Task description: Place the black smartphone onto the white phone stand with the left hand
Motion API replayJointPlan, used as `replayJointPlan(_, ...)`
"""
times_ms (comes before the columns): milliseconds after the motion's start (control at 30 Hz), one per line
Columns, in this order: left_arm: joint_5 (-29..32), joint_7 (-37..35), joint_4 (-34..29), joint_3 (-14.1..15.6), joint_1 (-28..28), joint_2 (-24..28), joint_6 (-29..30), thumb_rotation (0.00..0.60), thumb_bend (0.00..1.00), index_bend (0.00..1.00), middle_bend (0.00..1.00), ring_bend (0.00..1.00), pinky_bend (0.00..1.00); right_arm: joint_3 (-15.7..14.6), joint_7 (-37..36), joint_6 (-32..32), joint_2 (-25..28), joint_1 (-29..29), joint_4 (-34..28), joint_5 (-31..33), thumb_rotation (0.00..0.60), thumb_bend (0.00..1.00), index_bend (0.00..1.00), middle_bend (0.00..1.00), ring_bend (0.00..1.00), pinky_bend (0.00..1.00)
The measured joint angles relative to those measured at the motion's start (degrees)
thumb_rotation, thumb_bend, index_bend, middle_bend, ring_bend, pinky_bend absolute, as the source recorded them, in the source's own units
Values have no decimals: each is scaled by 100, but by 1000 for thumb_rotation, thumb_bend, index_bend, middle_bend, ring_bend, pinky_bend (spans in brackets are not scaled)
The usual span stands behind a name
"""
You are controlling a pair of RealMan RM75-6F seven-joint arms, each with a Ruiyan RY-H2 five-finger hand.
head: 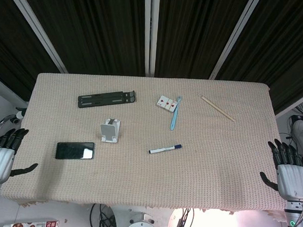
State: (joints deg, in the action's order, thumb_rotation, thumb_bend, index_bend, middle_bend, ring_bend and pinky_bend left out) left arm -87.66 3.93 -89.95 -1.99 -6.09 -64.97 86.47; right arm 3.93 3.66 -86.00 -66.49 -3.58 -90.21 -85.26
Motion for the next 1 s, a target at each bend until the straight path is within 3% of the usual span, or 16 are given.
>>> replayJointPlan(300, -109, 165, -218, -1, -61, 26, -22, 465, 47, 104, 124, 87, 211, 2, -62, 123, -2, -34, 85, 57, 600, 131, 0, 0, 0, 0)
replayJointPlan(567, -157, 479, -494, 29, -367, -153, -594, 476, 45, 105, 120, 89, 211, 83, 7, 206, 122, -78, 65, 193, 600, 132, 0, 0, 0, 0)
replayJointPlan(1000, 1312, 1995, -1222, -284, -1223, -826, -2045, 477, 45, 99, 96, 88, 210, 58, -39, 49, 259, 52, -11, 200, 600, 131, 0, 0, 0, 0)
